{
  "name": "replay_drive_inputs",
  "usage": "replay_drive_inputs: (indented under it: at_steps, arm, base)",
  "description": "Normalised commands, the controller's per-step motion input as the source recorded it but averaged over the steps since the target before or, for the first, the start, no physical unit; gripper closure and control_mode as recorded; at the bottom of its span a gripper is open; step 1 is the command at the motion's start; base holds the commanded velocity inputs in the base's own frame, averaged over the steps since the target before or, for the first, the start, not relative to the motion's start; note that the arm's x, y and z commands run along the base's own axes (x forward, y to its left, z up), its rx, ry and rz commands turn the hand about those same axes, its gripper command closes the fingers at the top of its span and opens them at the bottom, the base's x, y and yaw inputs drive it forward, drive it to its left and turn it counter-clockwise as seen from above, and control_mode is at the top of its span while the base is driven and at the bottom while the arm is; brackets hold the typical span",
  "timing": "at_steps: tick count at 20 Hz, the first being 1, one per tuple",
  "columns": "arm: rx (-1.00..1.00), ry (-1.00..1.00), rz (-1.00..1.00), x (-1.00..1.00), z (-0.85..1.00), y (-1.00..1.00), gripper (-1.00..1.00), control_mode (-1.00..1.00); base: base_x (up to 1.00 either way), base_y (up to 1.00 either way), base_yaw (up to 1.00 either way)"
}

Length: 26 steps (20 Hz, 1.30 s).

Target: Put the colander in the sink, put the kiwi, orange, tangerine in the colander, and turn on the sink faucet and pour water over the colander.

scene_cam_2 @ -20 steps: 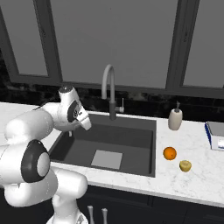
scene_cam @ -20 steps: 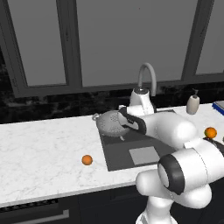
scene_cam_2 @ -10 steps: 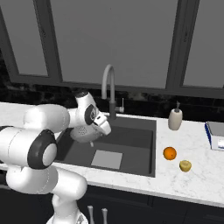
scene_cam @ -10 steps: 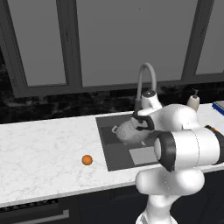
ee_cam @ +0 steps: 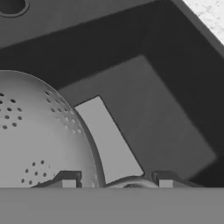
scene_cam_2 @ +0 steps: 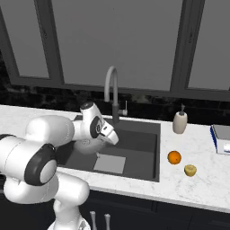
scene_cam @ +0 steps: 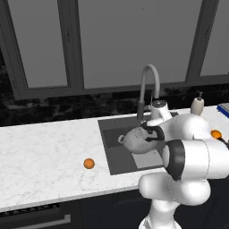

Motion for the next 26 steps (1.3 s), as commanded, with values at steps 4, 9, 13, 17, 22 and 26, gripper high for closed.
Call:
replay_drive_inputs:
  at_steps: [4,9,13,17,22,26]
  arm:
    - [0.0,-0.27,0.36,-0.34,-0.04,-0.92,1.0,-1.0]
    - [0.01,-0.2,0.26,0.18,0.0,-1.0,1.0,-1.0]
    - [0.07,-0.02,0.07,0.58,-0.04,-0.69,1.0,-1.0]
    - [0.03,0.0,0.0,0.32,-0.01,-0.06,1.0,-1.0]
    - [0.0,0.15,0.0,0.13,-0.38,0.0,1.0,-1.0]
    - [0.11,0.26,0.0,0.26,-0.1,0.0,1.0,-1.0]
  base:
    - [0.0,0.0,0.0]
    - [0.0,0.0,0.0]
    - [0.0,0.0,0.0]
    - [0.0,0.0,0.0]
    - [0.0,0.0,0.0]
    - [0.0,0.0,0.0]
